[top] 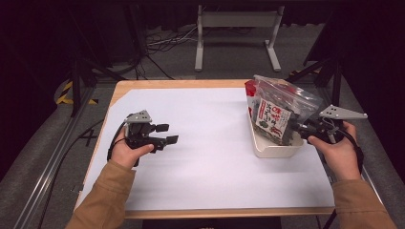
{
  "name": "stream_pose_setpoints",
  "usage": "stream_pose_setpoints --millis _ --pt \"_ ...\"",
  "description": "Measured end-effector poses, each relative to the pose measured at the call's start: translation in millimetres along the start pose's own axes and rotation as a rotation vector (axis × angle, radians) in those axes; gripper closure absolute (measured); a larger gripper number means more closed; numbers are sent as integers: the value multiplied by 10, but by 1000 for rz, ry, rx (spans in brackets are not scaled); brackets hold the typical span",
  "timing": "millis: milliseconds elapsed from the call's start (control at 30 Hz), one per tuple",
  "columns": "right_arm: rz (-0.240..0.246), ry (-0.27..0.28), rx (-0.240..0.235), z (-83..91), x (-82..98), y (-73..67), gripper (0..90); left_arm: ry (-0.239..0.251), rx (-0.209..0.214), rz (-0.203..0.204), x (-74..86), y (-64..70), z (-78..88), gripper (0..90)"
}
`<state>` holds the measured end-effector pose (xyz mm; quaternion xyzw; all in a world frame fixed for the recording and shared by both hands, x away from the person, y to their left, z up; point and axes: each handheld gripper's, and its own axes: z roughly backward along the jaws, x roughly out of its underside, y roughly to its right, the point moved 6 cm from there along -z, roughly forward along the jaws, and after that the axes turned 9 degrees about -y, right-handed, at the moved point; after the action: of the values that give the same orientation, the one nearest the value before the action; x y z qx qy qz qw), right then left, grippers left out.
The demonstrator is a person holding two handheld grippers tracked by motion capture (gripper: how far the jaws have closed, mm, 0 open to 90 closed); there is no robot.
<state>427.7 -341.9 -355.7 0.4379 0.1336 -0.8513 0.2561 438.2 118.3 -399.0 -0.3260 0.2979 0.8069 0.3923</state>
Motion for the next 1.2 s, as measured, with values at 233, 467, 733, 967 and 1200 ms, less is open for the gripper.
stream_pose_setpoints --millis 233,467,733,967,1200 --pt "-14 15 8 92 56 -3 381 -9 -10 -5 53 35 70 309" --pt "15 18 27 175 75 -39 345 -6 -25 -24 127 88 204 294" --pt "52 11 43 300 89 -189 330 -17 -54 -52 298 186 395 282" --pt "86 7 75 411 132 -309 326 -6 -80 -65 476 266 567 271" --pt "76 34 52 454 241 -433 326 -9 -70 -81 579 378 635 254"
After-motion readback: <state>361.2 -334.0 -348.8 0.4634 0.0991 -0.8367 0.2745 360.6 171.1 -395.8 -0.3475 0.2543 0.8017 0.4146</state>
